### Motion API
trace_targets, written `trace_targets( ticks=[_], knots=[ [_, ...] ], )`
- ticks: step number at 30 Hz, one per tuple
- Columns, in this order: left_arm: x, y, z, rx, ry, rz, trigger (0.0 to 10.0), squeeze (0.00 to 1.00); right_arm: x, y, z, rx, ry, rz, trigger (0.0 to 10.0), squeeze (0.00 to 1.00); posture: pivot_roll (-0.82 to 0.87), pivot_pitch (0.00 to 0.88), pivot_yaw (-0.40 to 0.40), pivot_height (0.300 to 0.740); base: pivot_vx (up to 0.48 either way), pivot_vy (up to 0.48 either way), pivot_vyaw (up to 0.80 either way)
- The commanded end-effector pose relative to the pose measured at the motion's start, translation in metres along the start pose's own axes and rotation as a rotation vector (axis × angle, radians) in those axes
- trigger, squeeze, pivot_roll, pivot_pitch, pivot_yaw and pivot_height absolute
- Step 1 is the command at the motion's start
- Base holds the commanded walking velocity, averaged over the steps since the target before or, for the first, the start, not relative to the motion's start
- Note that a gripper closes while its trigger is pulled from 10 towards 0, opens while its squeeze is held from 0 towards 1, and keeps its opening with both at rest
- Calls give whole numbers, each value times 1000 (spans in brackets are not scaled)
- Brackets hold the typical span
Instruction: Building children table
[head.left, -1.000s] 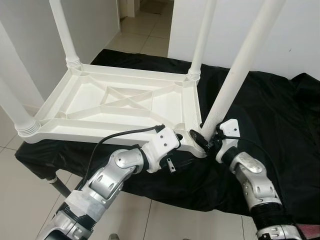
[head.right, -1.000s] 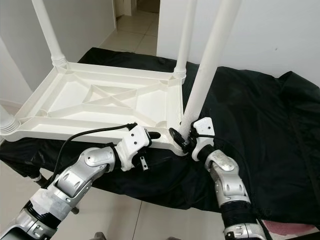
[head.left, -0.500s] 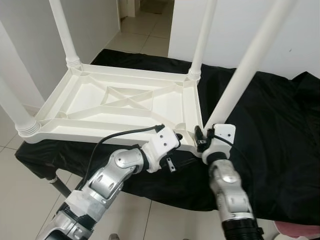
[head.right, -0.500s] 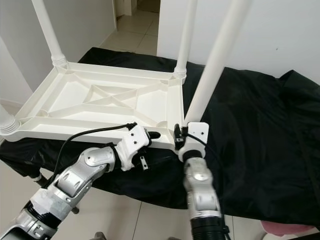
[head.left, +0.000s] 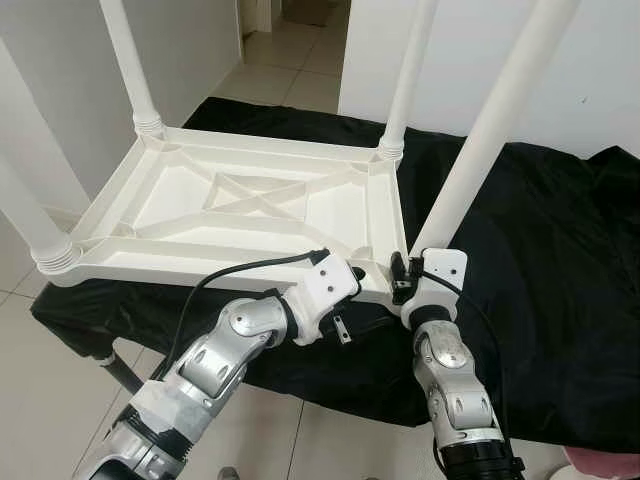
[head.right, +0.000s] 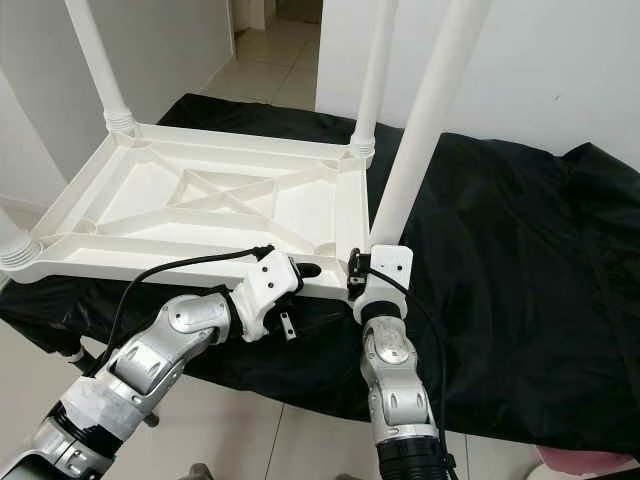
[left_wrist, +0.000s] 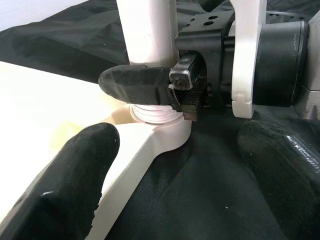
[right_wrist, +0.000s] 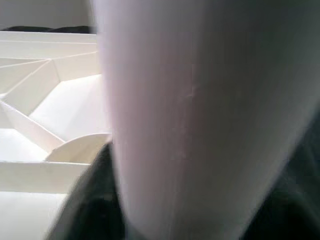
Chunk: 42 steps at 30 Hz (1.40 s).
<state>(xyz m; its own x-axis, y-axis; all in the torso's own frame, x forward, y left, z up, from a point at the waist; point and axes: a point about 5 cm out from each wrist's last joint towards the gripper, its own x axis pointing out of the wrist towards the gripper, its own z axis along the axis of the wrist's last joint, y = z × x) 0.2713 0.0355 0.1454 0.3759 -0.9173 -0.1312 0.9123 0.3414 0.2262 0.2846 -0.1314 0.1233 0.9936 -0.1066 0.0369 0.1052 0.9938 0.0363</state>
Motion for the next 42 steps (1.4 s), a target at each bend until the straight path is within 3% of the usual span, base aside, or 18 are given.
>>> trace_targets(
  ticks=[1, 5, 7, 8, 9, 15, 22, 27, 30, 32, 38, 39, 42],
  knots=[
    [-1, -5, -2, -3, 7, -83, 10000, 0, -2, 1, -3, 34, 15, -42, 10000, 1000, -47, 0, -44, 740, 0, 0, 0],
    [-1, -6, -2, -5, 6, -82, 10000, 0, -2, -3, -1, 34, -6, 18, 10000, 1000, -49, 0, -44, 740, 0, 0, 0],
    [-1, -6, -2, -6, 5, -83, 10000, 0, -2, -7, -1, 26, -24, 56, 10000, 306, -50, 0, -45, 740, 0, 0, 0],
    [-1, -6, -2, -6, 5, -83, 10000, 0, -2, -7, -1, 26, -24, 56, 10000, 306, -50, 0, -45, 740, 0, 0, 0],
    [-1, -6, -2, -6, 5, -83, 10000, 0, -2, -10, -1, 26, -29, 74, 10000, 0, -50, 0, -46, 740, 0, 0, 0],
    [-1, -6, -4, -1, 11, -80, 10000, 0, -3, -14, -2, 31, -38, 105, 10000, 0, -50, 0, -47, 740, 0, 0, 0],
    [-1, -3, -7, -7, -11, -6, 10000, 0, -9, -10, 0, 39, -135, 171, 10000, 0, -54, 0, -38, 740, 0, 0, 0],
    [-9, 11, -11, -57, -44, 139, 10000, 0, -15, -16, -7, 28, -170, 196, 10000, 0, -68, 0, -10, 740, 0, 0, 0],
    [-11, 14, -11, -69, -51, 159, 10000, 0, -16, -17, -7, 26, -170, 202, 10000, 0, -68, 0, -10, 740, 0, 0, 0],
    [-15, 22, -14, -88, -46, 205, 10000, 0, -19, -15, -11, 17, -168, 248, 10000, 0, -86, 0, 39, 740, 0, 0, 0],
    [-21, 29, -16, -128, -51, 247, 10000, 0, -21, -19, -16, -10, -162, 267, 10000, 0, -96, 0, 75, 740, 0, 0, 0],
    [-24, 34, -19, -141, -44, 275, 10000, 0, -20, -21, -18, -20, -163, 266, 10000, 0, -111, 0, 116, 740, 0, 0, 0],
    [-27, 39, -21, -143, -40, 320, 10000, 0, -19, -23, -19, -29, -165, 264, 10000, 0, -111, 0, 116, 740, 0, 0, 0]
  ],
)
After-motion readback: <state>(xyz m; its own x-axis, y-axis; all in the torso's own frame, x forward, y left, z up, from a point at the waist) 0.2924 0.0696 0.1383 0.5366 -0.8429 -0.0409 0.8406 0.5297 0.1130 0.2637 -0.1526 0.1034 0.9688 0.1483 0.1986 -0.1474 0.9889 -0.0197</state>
